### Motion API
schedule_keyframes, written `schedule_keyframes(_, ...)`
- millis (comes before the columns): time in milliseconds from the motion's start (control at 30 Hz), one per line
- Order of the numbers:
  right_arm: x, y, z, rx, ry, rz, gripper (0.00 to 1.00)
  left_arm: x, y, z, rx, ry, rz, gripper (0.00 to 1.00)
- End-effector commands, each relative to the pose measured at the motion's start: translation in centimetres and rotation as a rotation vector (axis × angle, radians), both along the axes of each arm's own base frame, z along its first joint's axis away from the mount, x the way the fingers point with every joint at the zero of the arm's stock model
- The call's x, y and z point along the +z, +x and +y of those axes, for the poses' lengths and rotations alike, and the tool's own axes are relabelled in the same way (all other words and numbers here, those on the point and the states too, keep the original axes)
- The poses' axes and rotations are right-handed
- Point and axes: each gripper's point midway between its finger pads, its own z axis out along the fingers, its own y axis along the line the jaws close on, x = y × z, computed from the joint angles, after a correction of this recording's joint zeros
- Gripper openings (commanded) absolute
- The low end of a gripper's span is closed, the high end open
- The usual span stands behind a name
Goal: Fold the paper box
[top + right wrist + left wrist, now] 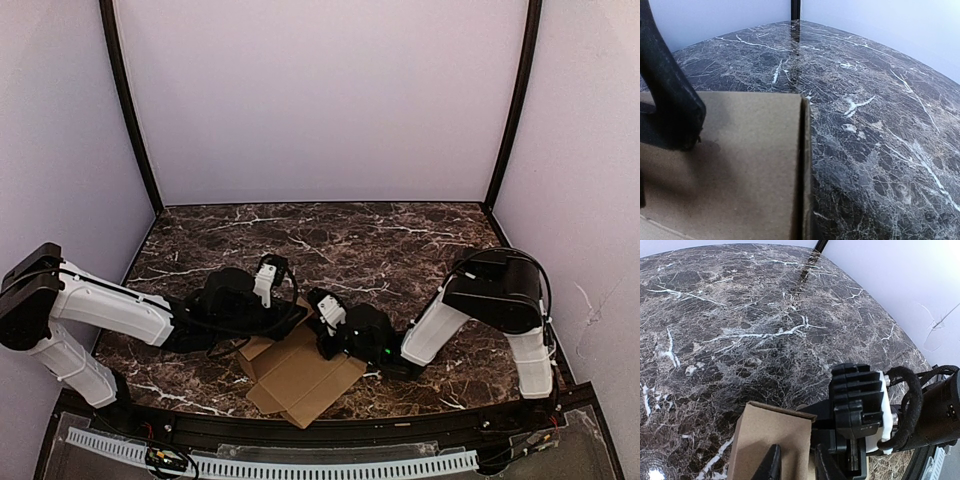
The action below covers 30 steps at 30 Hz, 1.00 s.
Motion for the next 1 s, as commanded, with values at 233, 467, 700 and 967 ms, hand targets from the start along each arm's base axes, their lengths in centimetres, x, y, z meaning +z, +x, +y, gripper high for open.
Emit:
schedule_keyframes(233,2.2,-0.2,0.9,0.016,0.018,-0.044,0.0,-1.6,-0.6,1.9,0.043,0.106,0.074,0.29)
schedule_keyframes(467,2.6,-0.8,0.6,0.043,0.0,-0.037,0.32,0.5,-0.2,4.4,0.105,0.192,0.026,0.4)
schedule_keyframes(700,3.4,-2.4,-0.5,0.085,-0.025,0.014,0.45,1.6,-0.4,7.5,0.153,0.301,-0.01,0.45)
schedule_keyframes(967,3.5,-6.7,-3.9,0.139,-0.151,0.145,0.57,2.7,-0.9,8.7,0.139,0.335,-0.031,0.52)
